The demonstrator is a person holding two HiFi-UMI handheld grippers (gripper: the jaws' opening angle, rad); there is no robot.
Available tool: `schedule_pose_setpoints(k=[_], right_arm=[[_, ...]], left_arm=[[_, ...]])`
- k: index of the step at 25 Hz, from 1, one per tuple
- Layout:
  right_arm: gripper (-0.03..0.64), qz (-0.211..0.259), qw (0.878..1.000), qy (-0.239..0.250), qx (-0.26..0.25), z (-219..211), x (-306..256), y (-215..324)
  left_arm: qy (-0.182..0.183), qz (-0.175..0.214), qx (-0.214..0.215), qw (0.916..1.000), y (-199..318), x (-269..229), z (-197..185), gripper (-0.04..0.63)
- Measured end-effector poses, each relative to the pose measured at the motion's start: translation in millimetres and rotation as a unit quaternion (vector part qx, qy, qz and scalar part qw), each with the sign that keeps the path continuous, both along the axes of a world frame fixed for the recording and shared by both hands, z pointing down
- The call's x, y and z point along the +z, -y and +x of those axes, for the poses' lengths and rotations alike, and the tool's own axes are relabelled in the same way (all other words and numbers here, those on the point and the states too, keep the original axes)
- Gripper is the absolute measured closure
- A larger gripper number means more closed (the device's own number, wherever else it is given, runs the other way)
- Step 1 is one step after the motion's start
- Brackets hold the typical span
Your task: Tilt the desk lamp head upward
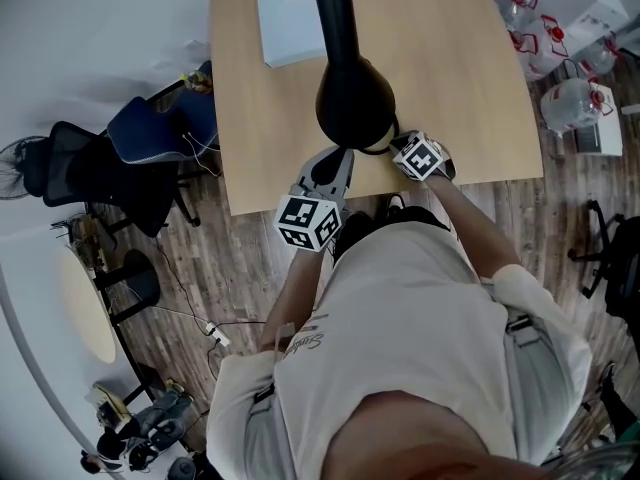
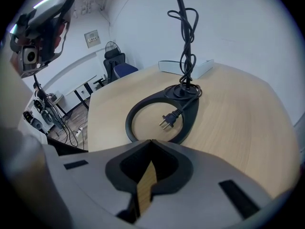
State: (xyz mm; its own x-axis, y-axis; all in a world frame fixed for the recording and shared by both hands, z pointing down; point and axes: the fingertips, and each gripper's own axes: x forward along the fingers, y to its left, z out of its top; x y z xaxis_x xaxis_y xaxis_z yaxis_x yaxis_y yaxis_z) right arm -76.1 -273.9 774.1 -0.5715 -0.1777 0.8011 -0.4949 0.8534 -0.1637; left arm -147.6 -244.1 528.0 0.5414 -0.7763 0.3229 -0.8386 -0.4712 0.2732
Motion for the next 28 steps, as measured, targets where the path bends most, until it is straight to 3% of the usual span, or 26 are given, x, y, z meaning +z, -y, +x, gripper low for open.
schedule_pose_setpoints(k=[8,28], right_arm=[[0.621,0.017,0.999,-0.029,-0.008,-2.6,-1.0,-1.0],[0.621,0.026,0.999,-0.028,0.002,0.2,-5.2,1.0]], left_arm=[[-0.004,0.013,0.014,0.9998,3.0,-3.1,6.3,0.578],[-0.001,0.071,0.022,0.9973,-21.5,-35.8,12.2,0.580]])
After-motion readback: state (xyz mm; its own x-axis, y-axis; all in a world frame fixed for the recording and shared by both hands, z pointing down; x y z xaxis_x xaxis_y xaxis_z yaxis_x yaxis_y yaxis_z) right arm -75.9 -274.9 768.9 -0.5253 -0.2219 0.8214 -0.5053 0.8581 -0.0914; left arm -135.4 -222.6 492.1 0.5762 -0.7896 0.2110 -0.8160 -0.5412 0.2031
